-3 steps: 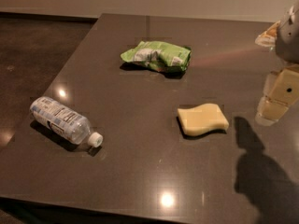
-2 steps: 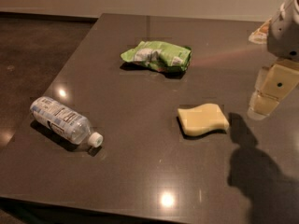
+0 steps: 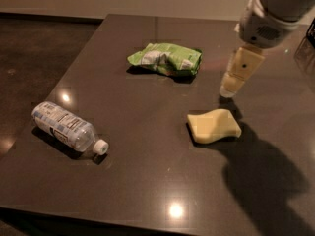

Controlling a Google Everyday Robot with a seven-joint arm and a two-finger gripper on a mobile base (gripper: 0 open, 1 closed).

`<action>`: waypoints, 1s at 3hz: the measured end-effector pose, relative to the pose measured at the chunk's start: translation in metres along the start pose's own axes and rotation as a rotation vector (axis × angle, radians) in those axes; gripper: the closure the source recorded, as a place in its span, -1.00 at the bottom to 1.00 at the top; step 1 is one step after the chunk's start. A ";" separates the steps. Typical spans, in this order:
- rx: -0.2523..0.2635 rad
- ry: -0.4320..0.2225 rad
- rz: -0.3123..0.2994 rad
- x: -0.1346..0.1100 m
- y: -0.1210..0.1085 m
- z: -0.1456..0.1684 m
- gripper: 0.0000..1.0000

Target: Move green rice chip bag near sponge

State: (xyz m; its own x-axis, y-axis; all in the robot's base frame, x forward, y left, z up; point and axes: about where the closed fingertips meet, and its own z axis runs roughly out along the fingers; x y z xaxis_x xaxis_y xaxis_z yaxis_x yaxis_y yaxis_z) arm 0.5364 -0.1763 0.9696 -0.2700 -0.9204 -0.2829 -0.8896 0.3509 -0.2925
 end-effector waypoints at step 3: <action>0.123 -0.061 0.349 -0.042 -0.086 0.102 -1.00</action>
Offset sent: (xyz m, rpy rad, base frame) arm 0.1479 0.0205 -0.0591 0.1818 -0.0935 -0.4247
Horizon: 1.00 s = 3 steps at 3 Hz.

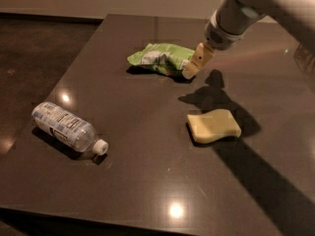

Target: Move green rice chip bag near sponge

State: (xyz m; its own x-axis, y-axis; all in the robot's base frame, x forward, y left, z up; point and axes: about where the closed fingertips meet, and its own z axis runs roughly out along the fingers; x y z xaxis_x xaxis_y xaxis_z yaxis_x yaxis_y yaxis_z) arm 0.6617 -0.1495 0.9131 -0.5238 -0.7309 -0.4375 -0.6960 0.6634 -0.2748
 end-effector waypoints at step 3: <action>-0.017 -0.046 0.063 -0.032 0.010 0.076 -1.00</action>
Offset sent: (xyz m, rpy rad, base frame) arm 0.0555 0.0451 -0.0650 0.0589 -0.0187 -0.0354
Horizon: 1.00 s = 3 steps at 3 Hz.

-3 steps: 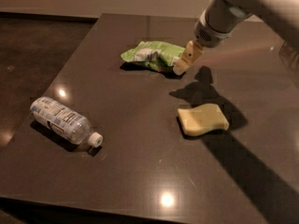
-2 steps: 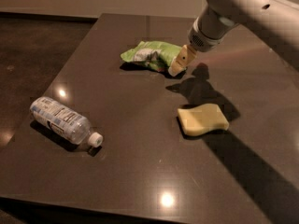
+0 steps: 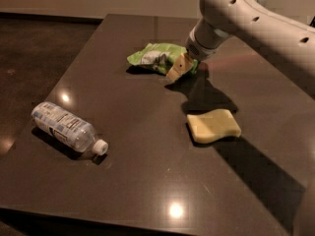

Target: Move green rice chip bag near sponge

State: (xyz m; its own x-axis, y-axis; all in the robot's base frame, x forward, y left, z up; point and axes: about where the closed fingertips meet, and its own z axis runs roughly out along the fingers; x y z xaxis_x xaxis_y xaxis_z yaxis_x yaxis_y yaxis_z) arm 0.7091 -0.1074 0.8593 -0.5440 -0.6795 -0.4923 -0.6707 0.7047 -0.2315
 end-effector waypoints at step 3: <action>-0.140 -0.063 -0.024 -0.024 0.016 -0.014 0.30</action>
Offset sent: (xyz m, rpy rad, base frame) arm 0.0051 0.0299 0.0230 0.1542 0.0356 0.1099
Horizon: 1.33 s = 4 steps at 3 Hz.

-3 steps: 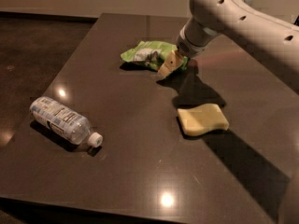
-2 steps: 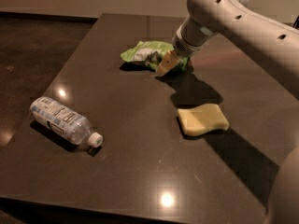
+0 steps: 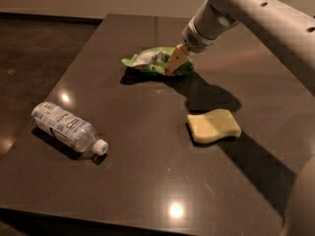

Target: Move green rice chip bag near sponge

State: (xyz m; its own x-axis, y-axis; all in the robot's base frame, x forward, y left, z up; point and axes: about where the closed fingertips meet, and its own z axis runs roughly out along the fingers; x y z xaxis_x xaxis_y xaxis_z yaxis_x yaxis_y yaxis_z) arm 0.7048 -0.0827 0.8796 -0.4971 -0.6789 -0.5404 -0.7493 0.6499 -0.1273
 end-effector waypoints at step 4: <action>-0.021 0.103 -0.184 0.062 0.076 -0.137 0.19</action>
Offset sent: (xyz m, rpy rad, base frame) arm -0.1399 -0.0206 0.0843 -0.1285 0.0046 0.1699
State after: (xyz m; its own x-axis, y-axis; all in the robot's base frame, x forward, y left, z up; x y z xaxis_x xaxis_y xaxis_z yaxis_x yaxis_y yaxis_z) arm 0.5572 -0.1223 0.9501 -0.3920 -0.8178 -0.4213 -0.8402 0.5048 -0.1982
